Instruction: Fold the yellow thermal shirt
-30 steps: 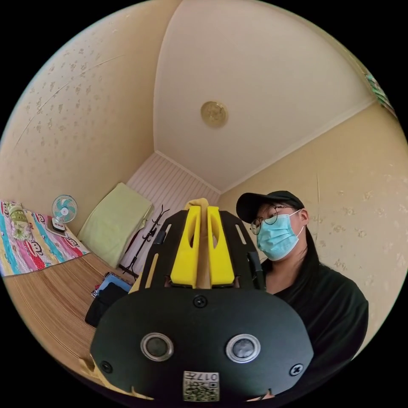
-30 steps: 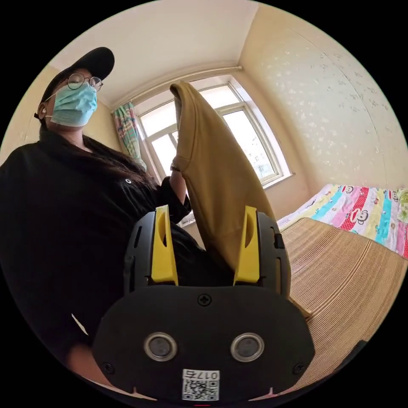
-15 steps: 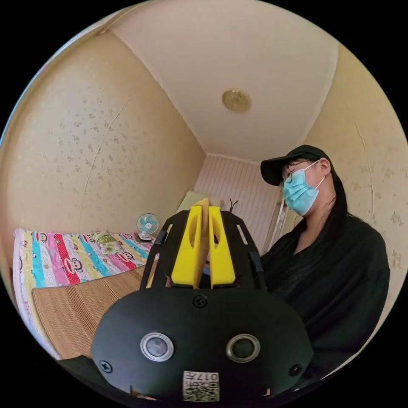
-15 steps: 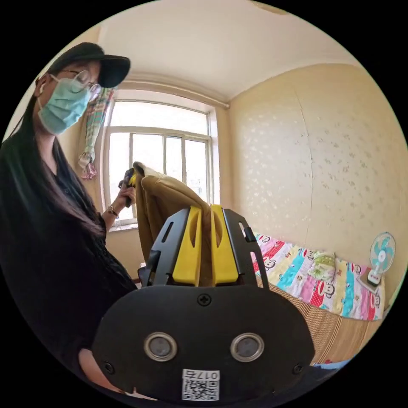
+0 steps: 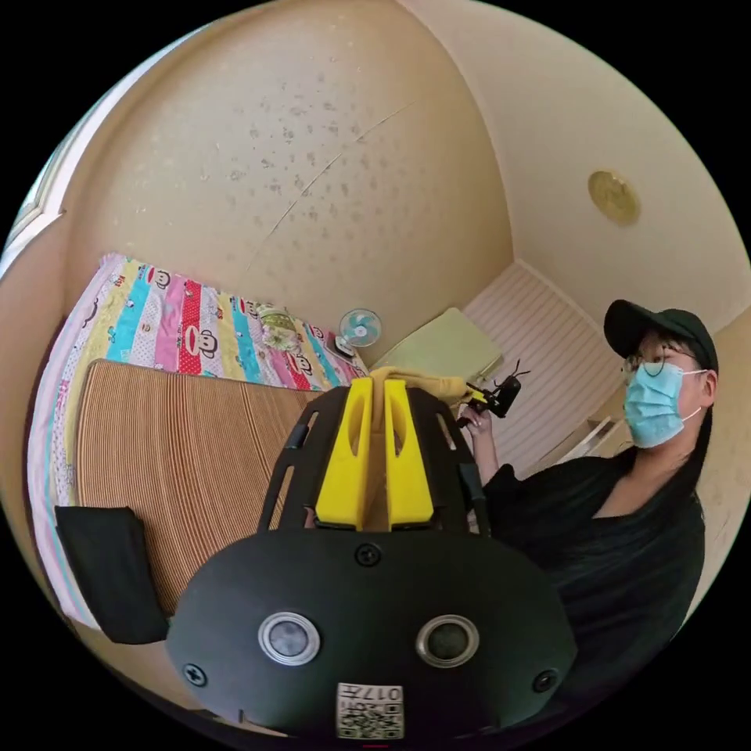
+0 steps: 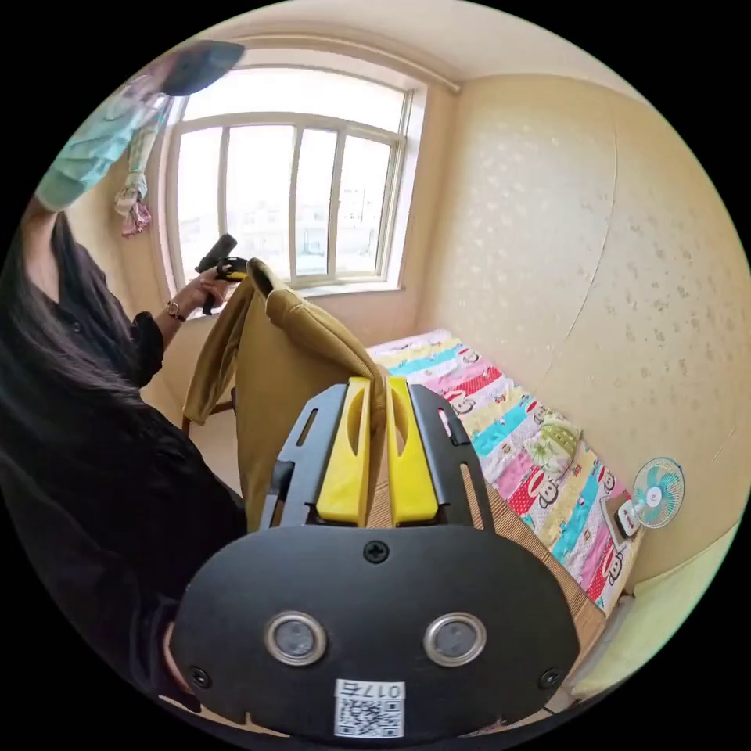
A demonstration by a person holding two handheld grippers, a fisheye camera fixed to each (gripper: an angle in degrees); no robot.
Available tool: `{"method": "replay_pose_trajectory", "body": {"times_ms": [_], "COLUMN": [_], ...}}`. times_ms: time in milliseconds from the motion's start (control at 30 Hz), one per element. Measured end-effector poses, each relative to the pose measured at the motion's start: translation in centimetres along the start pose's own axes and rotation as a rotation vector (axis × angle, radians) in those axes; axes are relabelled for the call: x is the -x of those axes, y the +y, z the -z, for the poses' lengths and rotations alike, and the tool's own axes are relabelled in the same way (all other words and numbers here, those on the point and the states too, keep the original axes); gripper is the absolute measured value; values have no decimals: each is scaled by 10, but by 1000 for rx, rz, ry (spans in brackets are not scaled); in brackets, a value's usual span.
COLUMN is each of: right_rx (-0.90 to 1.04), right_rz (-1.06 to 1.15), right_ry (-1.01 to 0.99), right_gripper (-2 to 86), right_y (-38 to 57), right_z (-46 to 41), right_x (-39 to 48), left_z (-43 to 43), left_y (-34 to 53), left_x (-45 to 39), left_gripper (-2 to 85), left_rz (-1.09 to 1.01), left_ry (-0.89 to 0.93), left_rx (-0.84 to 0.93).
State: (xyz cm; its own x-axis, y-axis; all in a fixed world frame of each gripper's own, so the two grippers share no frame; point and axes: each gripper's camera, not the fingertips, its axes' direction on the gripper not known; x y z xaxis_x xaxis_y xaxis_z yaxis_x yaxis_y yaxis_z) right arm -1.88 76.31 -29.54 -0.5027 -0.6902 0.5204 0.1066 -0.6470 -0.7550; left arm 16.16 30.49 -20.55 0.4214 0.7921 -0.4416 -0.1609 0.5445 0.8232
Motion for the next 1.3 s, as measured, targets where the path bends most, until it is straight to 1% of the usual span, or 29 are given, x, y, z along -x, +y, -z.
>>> {"method": "replay_pose_trajectory", "body": {"times_ms": [33, 67, 133, 167, 233, 267, 300, 367, 400, 433, 467, 533, 600, 667, 700, 733, 767, 833, 900, 967, 1033, 1067, 1133, 1167, 1200, 1233, 1267, 1300], "right_rx": [76, 114, 213, 236, 328, 350, 386, 459, 534, 616, 660, 809, 864, 964, 1042, 1036, 1051, 1145, 1103, 1026, 827, 784, 653, 620, 555, 511, 499, 494], "right_rz": [-56, -96, -338, -406, -602, -644, -703, -715, -710, -710, -714, -760, -795, -792, -758, -698, -680, -566, -488, -460, -494, -508, -607, -626, -650, -665, -672, -688], "right_ry": [-42, -55, -71, -74, -100, -110, -160, -229, -228, -204, -192, -104, -66, -81, -55, 4, 17, -52, -17, 76, 268, 325, 502, 540, 592, 601, 588, 516], "right_gripper": [38, 38, 39, 39, 46, 53, 65, 84, 90, 97, 100, 119, 126, 125, 114, 99, 89, 50, 42, 38, 39, 40, 45, 49, 55, 71, 78, 88], "right_y": [-6, -7, 3, 10, 48, 60, 85, 126, 158, 191, 208, 268, 299, 323, 333, 329, 327, 306, 277, 243, 191, 180, 154, 152, 150, 152, 155, 163], "right_z": [-51, -80, -190, -214, -293, -308, -333, -361, -375, -384, -388, -391, -388, -395, -403, -402, -403, -406, -385, -348, -271, -251, -186, -174, -156, -152, -154, -168], "right_x": [-45, -69, -153, -170, -207, -211, -213, -200, -185, -168, -160, -136, -120, -105, -96, -92, -93, -109, -134, -170, -226, -237, -271, -274, -273, -265, -260, -247], "left_z": [-34, -52, -116, -127, -153, -156, -162, -170, -174, -174, -172, -151, -130, -120, -120, -122, -121, -96, -63, -6, 98, 124, 226, 245, 273, 285, 286, 276], "left_y": [-30, -44, -73, -73, -49, -39, -14, 32, 68, 105, 123, 187, 223, 248, 260, 269, 272, 260, 239, 208, 161, 153, 139, 140, 143, 148, 150, 153], "left_x": [49, 74, 180, 204, 278, 290, 309, 324, 330, 334, 336, 347, 357, 372, 384, 396, 400, 412, 420, 414, 389, 383, 354, 347, 335, 331, 333, 344], "left_gripper": [23, 25, 44, 48, 64, 70, 81, 85, 88, 93, 96, 111, 125, 126, 123, 118, 114, 77, 40, 33, 22, 18, 18, 31, 56, 70, 77, 79], "left_rz": [69, 89, 216, 263, 424, 448, 475, 484, 490, 498, 508, 578, 668, 757, 806, 851, 865, 871, 869, 832, 755, 754, 815, 820, 809, 785, 772, 747], "left_ry": [-52, -87, -207, -230, -267, -273, -299, -385, -471, -561, -603, -730, -758, -713, -685, -674, -666, -664, -638, -719, -836, -858, -1000, -1021, -1032, -1014, -994, -933], "left_rx": [59, 86, 143, 149, 123, 116, 118, 178, 244, 306, 333, 398, 411, 444, 498, 565, 580, 569, 580, 530, 330, 271, 25, -35, -139, -196, -195, -137]}}
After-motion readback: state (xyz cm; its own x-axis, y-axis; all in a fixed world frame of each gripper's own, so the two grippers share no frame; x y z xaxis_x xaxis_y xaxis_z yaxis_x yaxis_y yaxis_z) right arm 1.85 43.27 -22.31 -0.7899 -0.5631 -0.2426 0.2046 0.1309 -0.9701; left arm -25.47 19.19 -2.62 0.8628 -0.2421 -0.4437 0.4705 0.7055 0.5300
